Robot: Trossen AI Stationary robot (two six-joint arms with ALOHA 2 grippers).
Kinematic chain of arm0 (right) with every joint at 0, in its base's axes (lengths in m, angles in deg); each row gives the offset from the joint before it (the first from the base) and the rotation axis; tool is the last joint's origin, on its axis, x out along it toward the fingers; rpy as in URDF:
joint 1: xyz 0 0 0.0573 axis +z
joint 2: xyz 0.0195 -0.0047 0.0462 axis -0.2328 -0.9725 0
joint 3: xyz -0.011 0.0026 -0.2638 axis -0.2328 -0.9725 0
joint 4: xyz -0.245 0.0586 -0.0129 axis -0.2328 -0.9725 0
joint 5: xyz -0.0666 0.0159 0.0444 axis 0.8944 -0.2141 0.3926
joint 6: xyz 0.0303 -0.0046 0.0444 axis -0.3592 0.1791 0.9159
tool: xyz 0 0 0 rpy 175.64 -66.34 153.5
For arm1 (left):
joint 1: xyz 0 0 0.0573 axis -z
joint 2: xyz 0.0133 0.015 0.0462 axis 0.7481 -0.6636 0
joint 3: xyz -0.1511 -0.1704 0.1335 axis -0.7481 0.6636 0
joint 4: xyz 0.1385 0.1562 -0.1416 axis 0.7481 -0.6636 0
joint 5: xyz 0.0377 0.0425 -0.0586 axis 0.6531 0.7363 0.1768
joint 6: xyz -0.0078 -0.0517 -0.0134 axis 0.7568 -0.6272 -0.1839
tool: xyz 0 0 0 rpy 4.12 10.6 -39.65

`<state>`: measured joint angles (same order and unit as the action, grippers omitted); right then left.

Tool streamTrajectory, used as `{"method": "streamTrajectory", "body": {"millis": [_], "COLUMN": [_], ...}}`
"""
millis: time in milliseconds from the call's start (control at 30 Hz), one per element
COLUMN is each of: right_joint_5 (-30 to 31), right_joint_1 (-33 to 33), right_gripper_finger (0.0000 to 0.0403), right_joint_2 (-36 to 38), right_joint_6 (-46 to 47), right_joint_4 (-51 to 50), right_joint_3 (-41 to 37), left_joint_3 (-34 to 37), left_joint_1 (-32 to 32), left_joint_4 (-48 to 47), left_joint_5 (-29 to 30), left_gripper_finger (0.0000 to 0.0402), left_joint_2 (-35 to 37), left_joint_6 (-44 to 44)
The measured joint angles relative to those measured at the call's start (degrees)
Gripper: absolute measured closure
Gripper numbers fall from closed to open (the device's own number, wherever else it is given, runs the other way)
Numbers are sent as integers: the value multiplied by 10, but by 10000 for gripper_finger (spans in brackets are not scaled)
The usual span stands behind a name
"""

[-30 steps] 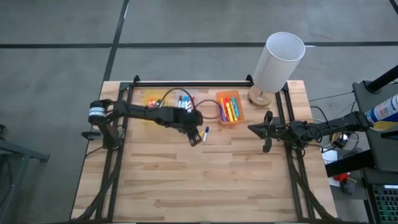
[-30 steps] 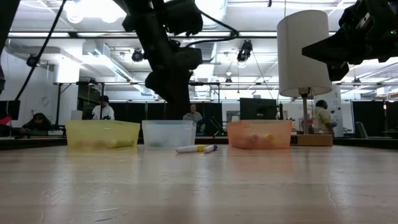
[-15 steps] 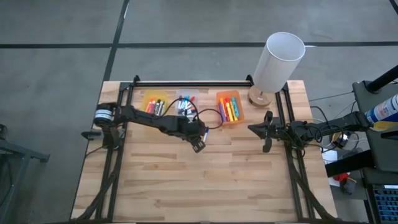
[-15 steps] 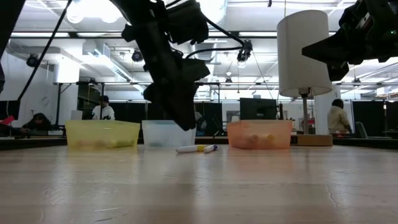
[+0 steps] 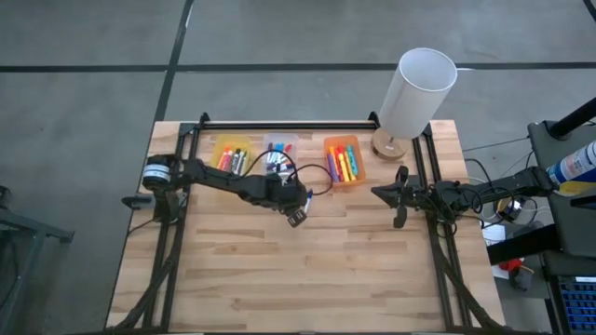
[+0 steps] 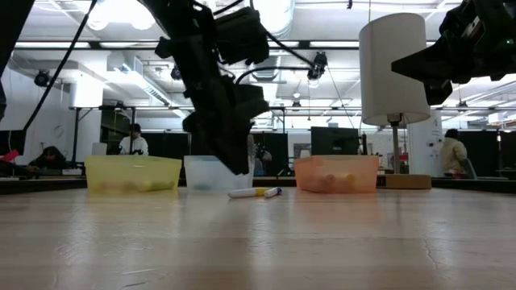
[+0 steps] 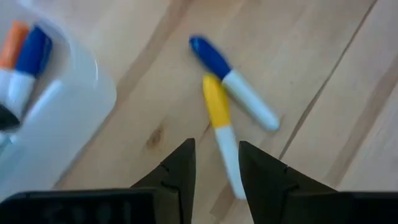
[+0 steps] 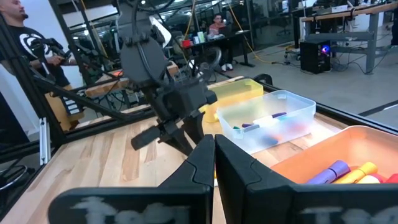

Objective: Pick & Place Markers
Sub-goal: Put the small yellow highlighter pen into the transparent bin

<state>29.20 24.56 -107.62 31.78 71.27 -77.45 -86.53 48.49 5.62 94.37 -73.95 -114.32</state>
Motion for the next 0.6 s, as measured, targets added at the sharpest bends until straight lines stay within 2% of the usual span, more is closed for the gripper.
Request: {"method": "streamTrajectory", "body": {"millis": [200, 600], "right_joint_5": [0, 0], "right_joint_1": [0, 0], "right_gripper_finger": [394, 394], "right_joint_2": [0, 0], "right_joint_6": [0, 0], "right_joint_4": [0, 0], "right_joint_3": [0, 0], "left_joint_3": [39, 65], "left_joint_1": [6, 27], "left_joint_4": [24, 97], "left_joint_5": [-6, -5], "left_gripper_finger": [287, 287], "left_joint_2": [-1, -1], "left_joint_6": [-22, -27]}}
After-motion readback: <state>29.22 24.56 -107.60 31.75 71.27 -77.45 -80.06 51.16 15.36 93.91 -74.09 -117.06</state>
